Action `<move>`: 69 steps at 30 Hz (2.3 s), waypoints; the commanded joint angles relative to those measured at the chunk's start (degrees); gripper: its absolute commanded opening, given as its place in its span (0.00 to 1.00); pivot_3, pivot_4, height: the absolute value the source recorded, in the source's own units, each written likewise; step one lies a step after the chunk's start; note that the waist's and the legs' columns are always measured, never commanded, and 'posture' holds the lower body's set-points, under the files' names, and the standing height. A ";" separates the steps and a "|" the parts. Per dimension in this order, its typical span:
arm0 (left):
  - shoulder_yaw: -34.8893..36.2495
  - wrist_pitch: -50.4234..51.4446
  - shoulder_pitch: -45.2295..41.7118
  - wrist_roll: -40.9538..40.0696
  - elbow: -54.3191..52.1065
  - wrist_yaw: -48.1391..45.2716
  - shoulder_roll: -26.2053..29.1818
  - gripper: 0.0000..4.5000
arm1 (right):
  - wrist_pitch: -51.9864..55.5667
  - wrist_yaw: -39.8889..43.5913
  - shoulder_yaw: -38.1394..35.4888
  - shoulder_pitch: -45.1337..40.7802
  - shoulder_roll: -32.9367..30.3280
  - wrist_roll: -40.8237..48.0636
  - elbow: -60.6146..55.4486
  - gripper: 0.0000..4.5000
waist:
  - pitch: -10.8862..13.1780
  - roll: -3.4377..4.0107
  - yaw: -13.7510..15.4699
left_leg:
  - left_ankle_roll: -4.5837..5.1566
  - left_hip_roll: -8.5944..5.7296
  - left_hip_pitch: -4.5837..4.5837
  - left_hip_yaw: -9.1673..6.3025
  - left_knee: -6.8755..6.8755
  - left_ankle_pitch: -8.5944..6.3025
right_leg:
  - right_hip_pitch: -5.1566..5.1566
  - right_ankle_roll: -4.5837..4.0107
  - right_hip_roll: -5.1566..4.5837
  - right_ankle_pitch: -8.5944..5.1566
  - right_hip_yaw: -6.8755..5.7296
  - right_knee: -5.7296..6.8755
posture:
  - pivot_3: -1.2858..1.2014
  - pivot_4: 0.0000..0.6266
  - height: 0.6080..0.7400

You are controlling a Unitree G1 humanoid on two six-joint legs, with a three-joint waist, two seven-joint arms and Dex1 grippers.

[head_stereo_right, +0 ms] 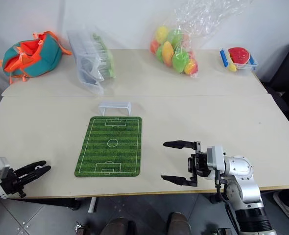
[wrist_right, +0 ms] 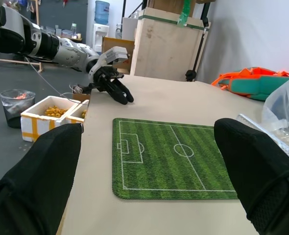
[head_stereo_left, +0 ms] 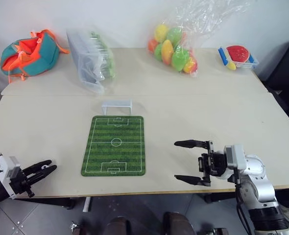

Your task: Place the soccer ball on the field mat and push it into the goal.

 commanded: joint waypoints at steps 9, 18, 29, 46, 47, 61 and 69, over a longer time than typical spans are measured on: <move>-15.03 7.02 -14.94 -1.87 -24.55 -6.49 1.24 0.19 | 2.41 3.16 -4.62 2.81 -6.67 3.55 -2.29 1.00 | 0.14 0.27 1.26 | 0.01 0.02 -0.07 0.02 0.15 -0.05 | 0.01 -0.04 0.06 0.06 0.01 -0.04 | 0.52 0.24 1.00; -26.94 1.95 -19.01 4.91 -22.19 -9.54 -2.69 0.19 | 3.64 -2.62 -2.53 7.41 -3.86 3.12 -11.03 1.00 | 0.14 0.28 1.17 | -0.01 0.23 -0.06 0.16 0.16 -0.07 | -0.02 -0.05 0.31 0.06 0.09 -0.09 | 0.52 0.24 1.00; -29.97 -0.46 -19.87 7.90 -17.93 -7.73 -6.16 0.19 | 3.38 -8.85 -1.84 7.34 -1.30 0.35 -11.44 1.00 | 0.15 0.30 1.79 | 0.00 0.23 -0.08 0.18 0.21 -0.08 | -0.02 -0.06 0.31 0.09 0.13 -0.12 | 0.52 0.24 1.00; -31.65 -2.11 -19.39 9.37 -15.25 -7.03 -8.44 0.19 | 4.80 -9.65 -5.67 8.30 -6.12 0.69 -11.12 1.00 | 0.15 0.30 2.55 | 0.01 0.25 -0.07 0.21 0.21 -0.08 | -0.02 -0.07 0.33 0.09 0.14 -0.13 | 0.52 0.24 1.00; -31.72 -2.12 -19.48 9.26 -14.96 -7.14 -8.59 0.19 | 5.10 -10.04 -5.48 8.04 -6.06 0.68 -11.39 1.00 | 0.15 0.30 2.55 | 0.01 0.25 -0.06 0.21 0.21 -0.08 | -0.02 -0.07 0.33 0.09 0.14 -0.13 | 0.52 0.24 1.00; -30.15 -3.03 -19.36 6.39 -15.08 -7.59 -10.54 0.67 | 7.27 -11.08 -4.87 8.93 -5.69 1.56 -13.24 1.00 | 0.15 0.30 2.62 | 0.01 0.25 -0.07 0.21 0.22 -0.08 | -0.02 -0.07 0.33 0.09 0.14 -0.14 | 0.52 0.24 1.00; -29.30 -3.76 -19.17 6.33 -15.06 -7.05 -10.39 0.67 | 6.92 -10.69 -4.30 9.78 -5.05 1.35 -13.16 1.00 | 0.15 0.30 2.63 | 0.01 0.25 -0.07 0.21 0.22 -0.08 | -0.02 -0.07 0.33 0.09 0.13 -0.15 | 0.52 0.24 1.00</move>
